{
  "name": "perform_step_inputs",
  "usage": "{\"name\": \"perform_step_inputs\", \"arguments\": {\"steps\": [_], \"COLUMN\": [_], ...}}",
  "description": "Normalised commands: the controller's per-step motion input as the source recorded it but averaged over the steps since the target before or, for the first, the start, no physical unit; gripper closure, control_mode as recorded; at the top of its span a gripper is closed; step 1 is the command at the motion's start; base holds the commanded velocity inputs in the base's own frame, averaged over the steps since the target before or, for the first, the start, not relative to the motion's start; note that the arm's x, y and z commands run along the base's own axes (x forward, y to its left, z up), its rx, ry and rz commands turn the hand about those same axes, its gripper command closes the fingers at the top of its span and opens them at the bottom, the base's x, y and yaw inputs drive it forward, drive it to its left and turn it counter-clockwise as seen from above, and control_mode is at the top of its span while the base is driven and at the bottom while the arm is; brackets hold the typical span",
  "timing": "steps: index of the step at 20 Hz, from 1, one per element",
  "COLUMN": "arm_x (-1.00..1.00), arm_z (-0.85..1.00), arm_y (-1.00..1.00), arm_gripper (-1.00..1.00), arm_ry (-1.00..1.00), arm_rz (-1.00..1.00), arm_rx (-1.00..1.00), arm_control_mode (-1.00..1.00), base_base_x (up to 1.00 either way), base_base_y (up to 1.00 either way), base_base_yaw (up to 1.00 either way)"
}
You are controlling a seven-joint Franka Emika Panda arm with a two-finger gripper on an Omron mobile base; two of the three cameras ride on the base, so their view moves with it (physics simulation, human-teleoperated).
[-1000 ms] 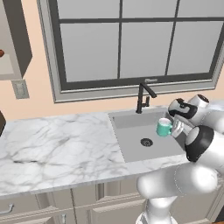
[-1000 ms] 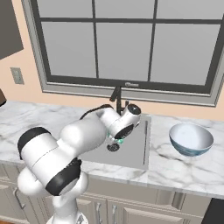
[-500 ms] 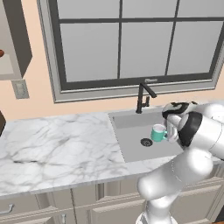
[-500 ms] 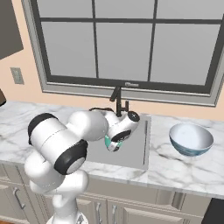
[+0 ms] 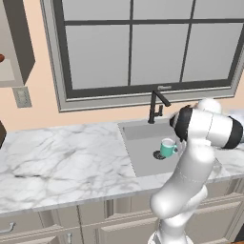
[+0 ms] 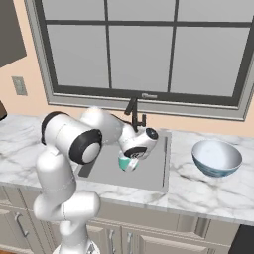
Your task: Pick the mug and place it in the sink. Pick the bowl and place it in the open cabinet and then close the cabinet.
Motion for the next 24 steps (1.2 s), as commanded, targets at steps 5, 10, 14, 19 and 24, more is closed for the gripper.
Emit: {"name": "perform_step_inputs", "arguments": {"steps": [5, 10, 14, 19, 24], "arm_x": [0.30, 0.30, 0.27, 0.23, 0.06], "arm_z": [-0.32, -0.37, -0.45, -0.44, -0.09], "arm_y": [0.00, 0.00, 0.01, 0.06, 0.00], "arm_gripper": [1.00, 1.00, 1.00, -1.00, -1.00], "arm_ry": [0.00, 0.00, 0.00, 0.00, 0.00], "arm_rz": [0.09, 0.09, 0.08, 0.07, 0.05], "arm_rx": [0.00, -0.01, -0.02, -0.04, -0.01], "arm_control_mode": [-1.00, -1.00, -1.00, -1.00, -1.00], "base_base_x": [0.00, 0.00, 0.00, 0.00, 0.00], "base_base_y": [0.00, 0.00, 0.00, 0.00, 0.00], "base_base_yaw": [0.00, 0.00, 0.00, 0.00, 0.00]}}
